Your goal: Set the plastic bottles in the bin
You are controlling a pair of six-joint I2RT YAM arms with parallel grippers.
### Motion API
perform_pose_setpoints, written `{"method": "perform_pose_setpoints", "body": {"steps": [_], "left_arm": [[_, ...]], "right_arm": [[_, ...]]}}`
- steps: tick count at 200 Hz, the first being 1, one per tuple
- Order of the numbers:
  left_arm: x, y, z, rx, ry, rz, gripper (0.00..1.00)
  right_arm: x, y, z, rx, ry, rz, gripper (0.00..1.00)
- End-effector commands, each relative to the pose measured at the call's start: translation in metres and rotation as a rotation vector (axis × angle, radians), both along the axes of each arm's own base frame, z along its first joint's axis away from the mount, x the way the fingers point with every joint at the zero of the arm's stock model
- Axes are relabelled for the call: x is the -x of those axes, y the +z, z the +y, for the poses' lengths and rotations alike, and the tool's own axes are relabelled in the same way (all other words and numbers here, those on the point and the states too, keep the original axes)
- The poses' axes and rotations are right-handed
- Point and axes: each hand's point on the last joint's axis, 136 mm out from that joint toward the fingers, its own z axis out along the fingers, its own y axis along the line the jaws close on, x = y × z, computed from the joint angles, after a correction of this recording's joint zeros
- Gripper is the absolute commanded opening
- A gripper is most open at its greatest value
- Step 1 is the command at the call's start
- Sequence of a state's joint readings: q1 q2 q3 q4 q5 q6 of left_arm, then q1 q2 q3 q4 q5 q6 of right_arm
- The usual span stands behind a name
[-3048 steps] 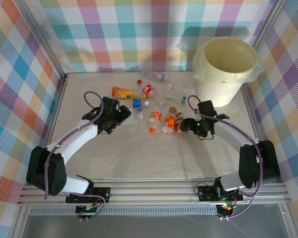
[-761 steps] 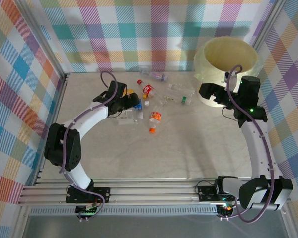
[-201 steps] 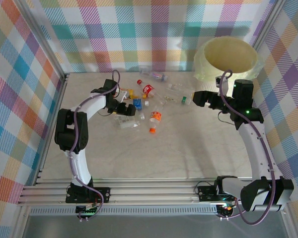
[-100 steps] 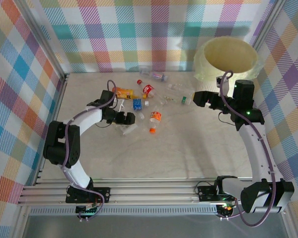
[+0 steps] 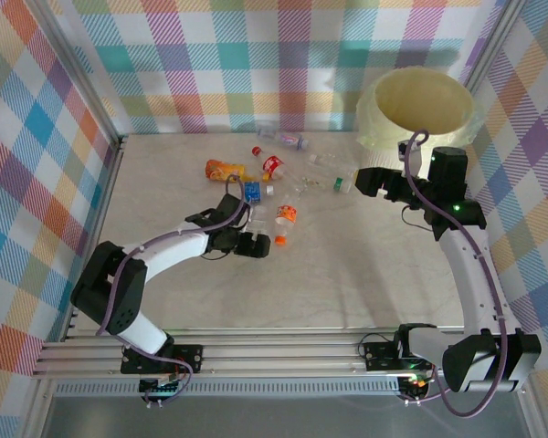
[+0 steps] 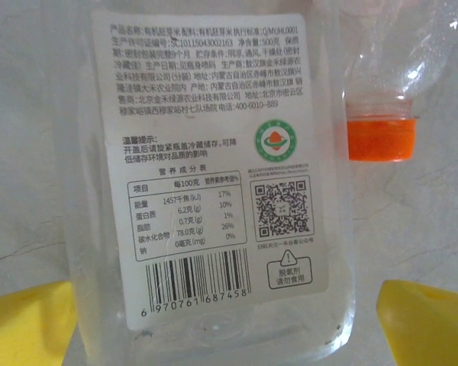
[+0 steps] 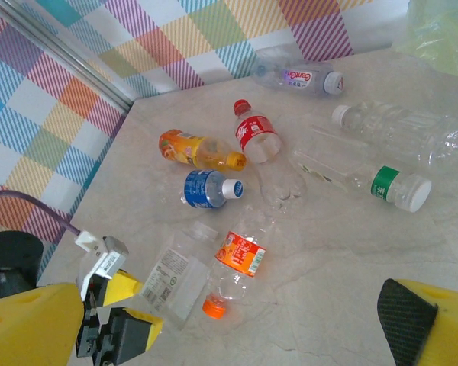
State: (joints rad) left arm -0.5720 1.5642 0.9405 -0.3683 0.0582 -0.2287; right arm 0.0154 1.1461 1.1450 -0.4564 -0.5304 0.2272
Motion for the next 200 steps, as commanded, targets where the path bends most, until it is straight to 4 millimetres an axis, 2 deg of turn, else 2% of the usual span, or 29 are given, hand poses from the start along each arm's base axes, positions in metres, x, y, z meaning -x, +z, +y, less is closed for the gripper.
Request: {"method": "perform_pose_setpoints", "body": {"steps": [1, 18, 44, 74, 114, 173, 200], "left_arm": [[-0.007, 0.009, 0.014, -0.093, 0.136, -0.041, 1.0], [-0.007, 0.008, 0.013, -0.135, 0.176, -0.034, 1.0], [-0.007, -0.004, 0.013, -0.259, 0.168, -0.03, 1.0], [-0.002, -0.014, -0.009, -0.241, 0.061, 0.007, 1.0], [-0.004, -0.025, -0.008, -0.291, 0.049, 0.024, 1.0], [-0.007, -0.021, -0.017, -0.249, 0.03, 0.013, 0.91], [-0.007, -0.01, -0.024, -0.187, 0.025, -0.013, 0.85]], "right_arm": [[-0.005, 0.006, 0.002, -0.007, -0.002, -0.013, 1.0], [-0.006, 0.005, 0.002, -0.009, -0.005, -0.009, 1.0], [-0.006, 0.005, 0.001, -0.006, -0.008, -0.011, 1.0], [-0.006, 0.003, -0.001, 0.009, -0.014, -0.008, 1.0], [-0.005, -0.003, -0.002, 0.019, -0.019, 0.004, 1.0], [-0.007, -0.006, -0.002, 0.022, -0.021, 0.012, 1.0], [-0.006, -0.008, -0.002, 0.017, -0.02, 0.015, 1.0]]}}
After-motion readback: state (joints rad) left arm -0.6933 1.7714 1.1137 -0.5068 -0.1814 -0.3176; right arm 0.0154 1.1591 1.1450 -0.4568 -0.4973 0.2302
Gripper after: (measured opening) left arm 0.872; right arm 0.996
